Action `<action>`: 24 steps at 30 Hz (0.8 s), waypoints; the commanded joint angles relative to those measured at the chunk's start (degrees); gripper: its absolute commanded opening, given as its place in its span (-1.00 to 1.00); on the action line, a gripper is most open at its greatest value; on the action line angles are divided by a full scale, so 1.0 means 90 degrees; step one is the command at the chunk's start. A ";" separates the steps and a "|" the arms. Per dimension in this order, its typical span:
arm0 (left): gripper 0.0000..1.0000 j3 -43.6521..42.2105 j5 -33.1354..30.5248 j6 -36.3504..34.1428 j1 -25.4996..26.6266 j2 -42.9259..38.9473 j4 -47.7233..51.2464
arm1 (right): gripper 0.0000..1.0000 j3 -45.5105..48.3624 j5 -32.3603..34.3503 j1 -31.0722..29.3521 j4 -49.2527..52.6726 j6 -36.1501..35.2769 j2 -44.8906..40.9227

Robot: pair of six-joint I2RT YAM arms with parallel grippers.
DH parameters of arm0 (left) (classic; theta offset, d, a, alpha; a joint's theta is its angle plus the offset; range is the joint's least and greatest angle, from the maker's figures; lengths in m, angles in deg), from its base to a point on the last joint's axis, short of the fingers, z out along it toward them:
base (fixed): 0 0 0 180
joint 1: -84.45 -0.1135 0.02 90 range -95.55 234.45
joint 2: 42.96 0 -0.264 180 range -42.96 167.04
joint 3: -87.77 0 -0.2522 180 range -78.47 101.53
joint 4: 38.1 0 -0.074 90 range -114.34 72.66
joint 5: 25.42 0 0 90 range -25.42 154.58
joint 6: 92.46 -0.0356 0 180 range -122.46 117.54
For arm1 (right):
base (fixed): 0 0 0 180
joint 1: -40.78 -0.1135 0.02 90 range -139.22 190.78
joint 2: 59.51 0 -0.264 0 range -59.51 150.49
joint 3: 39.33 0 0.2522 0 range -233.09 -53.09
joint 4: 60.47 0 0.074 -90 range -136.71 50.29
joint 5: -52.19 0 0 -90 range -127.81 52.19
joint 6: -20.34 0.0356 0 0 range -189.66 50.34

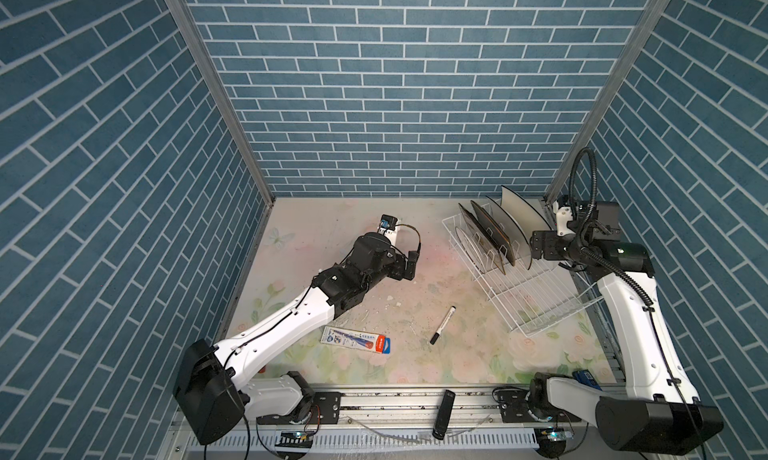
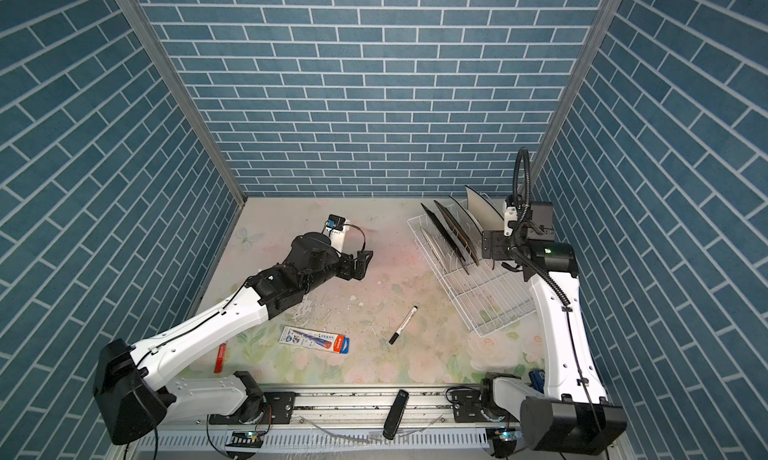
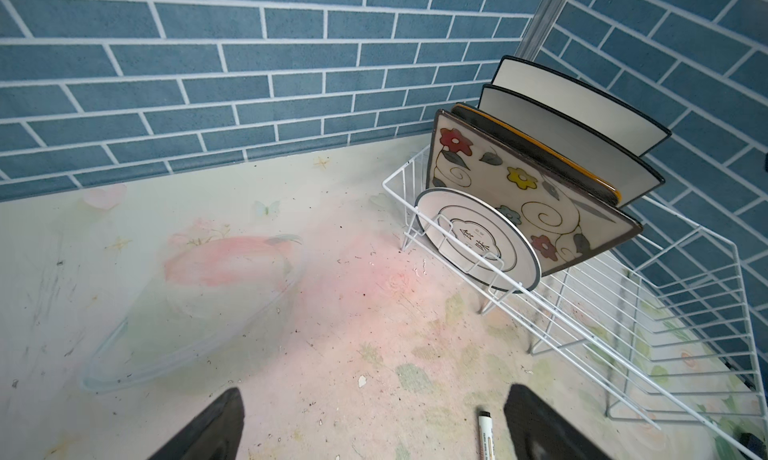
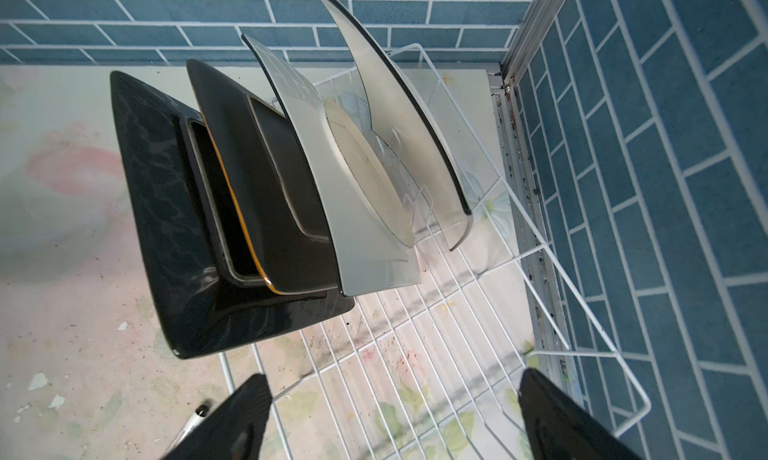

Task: Unload the plates from the dish rack
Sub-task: 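Raise the right gripper over the white square plate while the left arm lifts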

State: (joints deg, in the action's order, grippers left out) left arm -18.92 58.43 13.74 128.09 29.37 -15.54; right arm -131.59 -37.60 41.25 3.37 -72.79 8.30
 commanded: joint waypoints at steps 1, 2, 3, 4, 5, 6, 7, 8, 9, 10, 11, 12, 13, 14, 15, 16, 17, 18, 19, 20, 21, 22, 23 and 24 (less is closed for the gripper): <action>0.99 0.0271 0.0185 -0.0383 0.0026 -0.0127 0.0070 | 0.83 -0.0387 0.0133 0.0062 -0.0153 -0.0882 0.0141; 0.99 0.0287 0.0249 -0.0393 0.0025 -0.0128 0.0045 | 0.82 -0.0375 0.0169 0.0082 -0.0239 -0.0995 0.0191; 0.99 0.0289 0.0290 -0.0371 0.0024 -0.0132 -0.0008 | 0.81 -0.0362 0.0219 0.0117 -0.0307 -0.1108 0.0249; 0.99 0.0283 0.0310 -0.0352 0.0023 -0.0141 -0.0066 | 0.80 -0.0355 0.0200 0.0152 -0.0336 -0.1223 0.0293; 0.99 0.0273 0.0320 -0.0363 0.0023 -0.0156 -0.0114 | 0.80 -0.0346 0.0156 0.0197 -0.0354 -0.1337 0.0366; 0.99 0.0251 0.0313 -0.0369 0.0027 -0.0181 -0.0168 | 0.81 -0.0357 0.0116 0.0260 -0.0353 -0.1412 0.0451; 0.99 0.0225 0.0303 -0.0372 0.0016 -0.0181 -0.0211 | 0.80 -0.0360 0.0078 0.0310 -0.0374 -0.1486 0.0521; 0.99 0.0210 0.0310 -0.0382 0.0019 -0.0203 -0.0227 | 0.79 -0.0328 -0.0007 0.0378 -0.0414 -0.1577 0.0593; 0.99 0.0210 0.0336 -0.0394 0.0015 -0.0205 -0.0234 | 0.77 -0.0272 -0.0143 0.0448 -0.0487 -0.1676 0.0641; 0.99 0.0214 0.0358 -0.0395 0.0016 -0.0191 -0.0211 | 0.76 -0.0227 -0.0236 0.0490 -0.0578 -0.1711 0.0667; 0.99 0.0228 0.0389 -0.0391 0.0017 -0.0169 -0.0185 | 0.73 -0.0195 -0.0320 0.0539 -0.0677 -0.1695 0.0718; 0.99 0.0253 0.0422 -0.0387 0.0015 -0.0143 -0.0148 | 0.70 -0.0217 -0.0399 0.0577 -0.0705 -0.1666 0.0765; 0.99 0.0284 0.0427 -0.0369 0.0015 -0.0111 -0.0091 | 0.67 -0.0272 -0.0427 0.0577 -0.0687 -0.1631 0.0822; 0.99 0.0330 0.0444 -0.0337 0.0015 -0.0081 -0.0028 | 0.64 -0.0334 -0.0480 0.0573 -0.0656 -0.1583 0.0858; 0.99 0.0349 0.0458 -0.0319 0.0016 -0.0061 0.0015 | 0.64 -0.0359 -0.0501 0.0573 -0.0667 -0.1566 0.0864; 0.99 0.0351 0.0485 -0.0284 0.0015 -0.0049 0.0028 | 0.64 -0.0334 -0.0490 0.0573 -0.0715 -0.1573 0.0847; 0.99 0.0338 0.0512 -0.0260 0.0016 -0.0040 0.0025 | 0.64 -0.0304 -0.0397 0.0583 -0.0761 -0.1623 0.0849; 0.99 0.0329 0.0541 -0.0258 0.0015 -0.0039 0.0019 | 0.63 -0.0319 -0.0307 0.0583 -0.0750 -0.1666 0.0885; 0.99 0.0318 0.0554 -0.0267 0.0007 -0.0030 0.0011 | 0.62 -0.0369 -0.0302 0.0597 -0.0697 -0.1694 0.0936; 0.99 0.0317 0.0564 -0.0268 0.0006 -0.0011 0.0022 | 0.61 -0.0438 -0.0395 0.0618 -0.0598 -0.1749 0.1013; 0.99 0.0324 0.0620 -0.0267 -0.0014 0.0013 0.0045 | 0.59 -0.0498 -0.0533 0.0641 -0.0509 -0.1804 0.1096; 0.99 0.0358 0.0714 -0.0275 -0.0033 0.0043 0.0097 | 0.57 -0.0516 -0.0549 0.0663 -0.0497 -0.1854 0.1154; 0.99 0.0433 0.0845 -0.0299 -0.0034 0.0072 0.0182 | 0.55 -0.0516 -0.0509 0.0668 -0.0502 -0.1909 0.1222; 0.99 0.0495 0.0957 -0.0331 -0.0034 0.0102 0.0260 | 0.52 -0.0532 -0.0459 0.0688 -0.0514 -0.1931 0.1279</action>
State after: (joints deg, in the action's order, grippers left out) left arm -16.91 63.94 11.19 127.96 29.33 -14.99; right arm -133.78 -40.73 46.89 -1.81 -86.39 18.05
